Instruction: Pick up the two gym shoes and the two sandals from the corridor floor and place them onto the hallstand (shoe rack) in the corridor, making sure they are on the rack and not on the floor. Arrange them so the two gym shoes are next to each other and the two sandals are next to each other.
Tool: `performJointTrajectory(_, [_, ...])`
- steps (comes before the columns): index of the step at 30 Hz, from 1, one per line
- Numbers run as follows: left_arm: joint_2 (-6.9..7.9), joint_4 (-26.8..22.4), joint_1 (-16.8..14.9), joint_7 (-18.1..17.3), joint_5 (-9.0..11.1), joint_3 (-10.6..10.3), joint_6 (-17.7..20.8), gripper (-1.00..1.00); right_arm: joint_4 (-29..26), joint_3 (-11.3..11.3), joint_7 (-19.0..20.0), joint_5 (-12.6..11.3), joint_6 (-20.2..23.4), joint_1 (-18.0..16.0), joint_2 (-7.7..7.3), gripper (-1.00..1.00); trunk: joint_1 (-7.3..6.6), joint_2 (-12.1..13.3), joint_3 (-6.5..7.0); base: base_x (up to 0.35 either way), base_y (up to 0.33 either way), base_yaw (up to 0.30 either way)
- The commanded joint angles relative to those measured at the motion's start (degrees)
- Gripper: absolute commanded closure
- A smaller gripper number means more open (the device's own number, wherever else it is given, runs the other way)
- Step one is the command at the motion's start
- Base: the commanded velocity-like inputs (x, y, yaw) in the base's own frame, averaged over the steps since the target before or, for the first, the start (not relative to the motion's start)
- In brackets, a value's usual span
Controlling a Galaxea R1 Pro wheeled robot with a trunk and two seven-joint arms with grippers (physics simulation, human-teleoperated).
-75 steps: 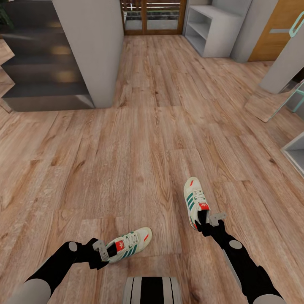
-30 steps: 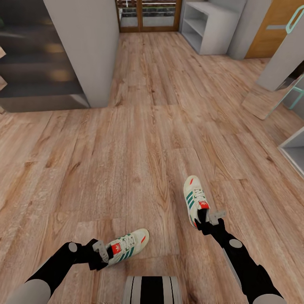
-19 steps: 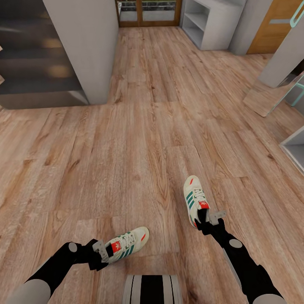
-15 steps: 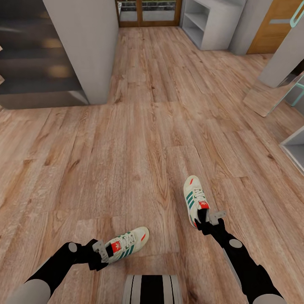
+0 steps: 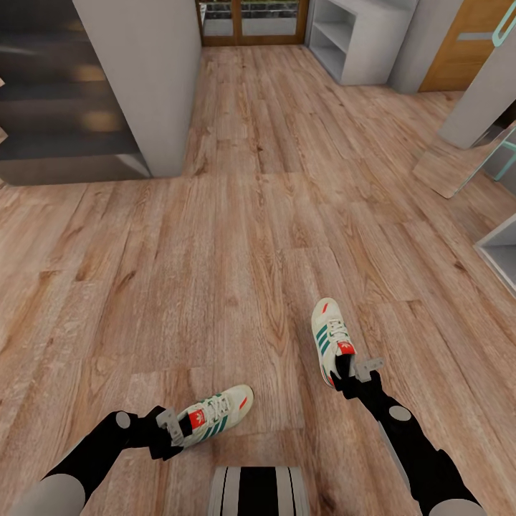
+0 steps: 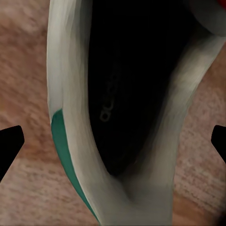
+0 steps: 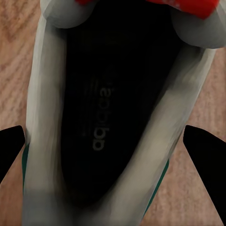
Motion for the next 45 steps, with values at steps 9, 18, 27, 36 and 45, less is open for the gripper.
performJointTrajectory(9, [0.07,0.0,0.0,0.0,-0.2,-0.1,0.2,-1.0,-0.1,-0.2,0.4,0.5,0.3,0.0,0.03,1.0,-0.01,0.0,-0.04,0.0,0.0,0.0])
performJointTrajectory(18, [-0.14,0.1,0.0,5.1,-0.3,-0.1,0.4,-1.0,-0.1,-0.2,0.4,0.5,0.3,0.0,0.03,1.0,-0.01,0.0,-0.04,0.0,0.0,0.0])
performJointTrajectory(27, [-0.17,0.2,0.0,6.1,-1.3,0.0,0.5,-1.0,-0.1,-0.2,0.4,0.5,0.3,0.0,0.03,1.0,-0.01,0.0,-0.04,0.0,0.0,0.0])
performJointTrajectory(36, [-0.18,0.2,0.0,6.2,-1.4,0.0,0.5,-1.0,-0.1,-0.2,0.4,0.5,0.3,0.0,0.03,1.0,-0.01,0.0,-0.04,0.0,0.0,0.0])
performJointTrajectory(45, [-0.18,0.2,0.0,6.2,-1.4,0.0,0.5,-1.0,-0.1,-0.2,0.4,0.5,0.3,0.0,0.03,1.0,-0.01,0.0,-0.04,0.0,0.0,0.0])
